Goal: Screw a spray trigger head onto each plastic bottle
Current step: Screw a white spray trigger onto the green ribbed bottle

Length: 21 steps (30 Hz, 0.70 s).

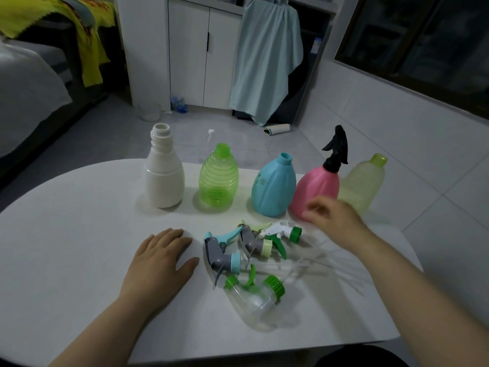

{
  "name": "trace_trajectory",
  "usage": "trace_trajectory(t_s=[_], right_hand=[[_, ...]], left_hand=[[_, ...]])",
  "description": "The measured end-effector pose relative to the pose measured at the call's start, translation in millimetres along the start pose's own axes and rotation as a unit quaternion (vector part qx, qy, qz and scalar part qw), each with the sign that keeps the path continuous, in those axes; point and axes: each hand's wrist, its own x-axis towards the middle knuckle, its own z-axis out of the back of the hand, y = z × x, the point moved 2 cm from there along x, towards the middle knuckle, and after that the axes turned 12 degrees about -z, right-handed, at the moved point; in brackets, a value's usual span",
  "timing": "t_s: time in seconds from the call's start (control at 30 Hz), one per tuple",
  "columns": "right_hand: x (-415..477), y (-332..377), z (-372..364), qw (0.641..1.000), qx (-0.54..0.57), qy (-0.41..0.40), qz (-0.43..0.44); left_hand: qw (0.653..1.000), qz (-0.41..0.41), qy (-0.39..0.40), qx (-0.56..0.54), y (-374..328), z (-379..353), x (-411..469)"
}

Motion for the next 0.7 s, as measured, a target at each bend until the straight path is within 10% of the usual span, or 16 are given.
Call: trace_trajectory(t_s=[0.47, 0.7], right_hand=[[7.4, 13.6, -46.7, 0.956, -0.249, 0.124, -0.098], [11.9, 11.5, -31.6, 0.974, -0.094, 0.164, -0.122]], left_hand=[[1.0, -0.007, -0.005, 0.012, 3.7, -2.1, 0.6], [1.0, -0.007, -0.011, 0.009, 4.9, -2.8, 1.0]])
